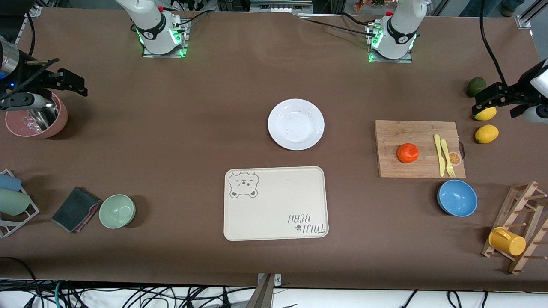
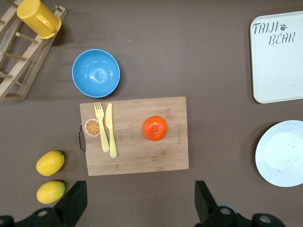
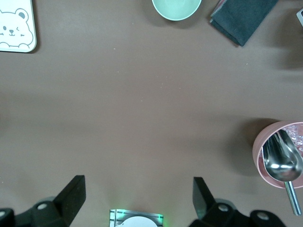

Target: Place orange and plate with both arms

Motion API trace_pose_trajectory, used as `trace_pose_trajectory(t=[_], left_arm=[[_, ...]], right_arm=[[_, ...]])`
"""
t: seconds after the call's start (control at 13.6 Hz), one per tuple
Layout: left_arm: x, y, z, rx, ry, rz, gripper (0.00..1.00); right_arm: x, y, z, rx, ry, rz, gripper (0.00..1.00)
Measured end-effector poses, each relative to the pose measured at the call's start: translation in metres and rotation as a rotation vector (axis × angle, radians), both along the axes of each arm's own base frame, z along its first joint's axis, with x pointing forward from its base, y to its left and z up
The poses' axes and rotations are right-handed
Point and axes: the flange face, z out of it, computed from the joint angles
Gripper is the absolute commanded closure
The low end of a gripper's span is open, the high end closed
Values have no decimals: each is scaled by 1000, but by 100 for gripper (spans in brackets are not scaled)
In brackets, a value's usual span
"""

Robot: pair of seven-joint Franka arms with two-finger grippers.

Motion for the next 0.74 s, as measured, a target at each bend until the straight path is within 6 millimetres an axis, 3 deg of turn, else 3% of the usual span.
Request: trace_pose_trajectory(t=[0.29,0.74], left_arm=[[11,1,-25,-3,28,0,0],[27,2,-116,-4,26,5,0]], right_arm=[[0,0,0,0,0,0,0],[0,0,0,0,0,-1,0]])
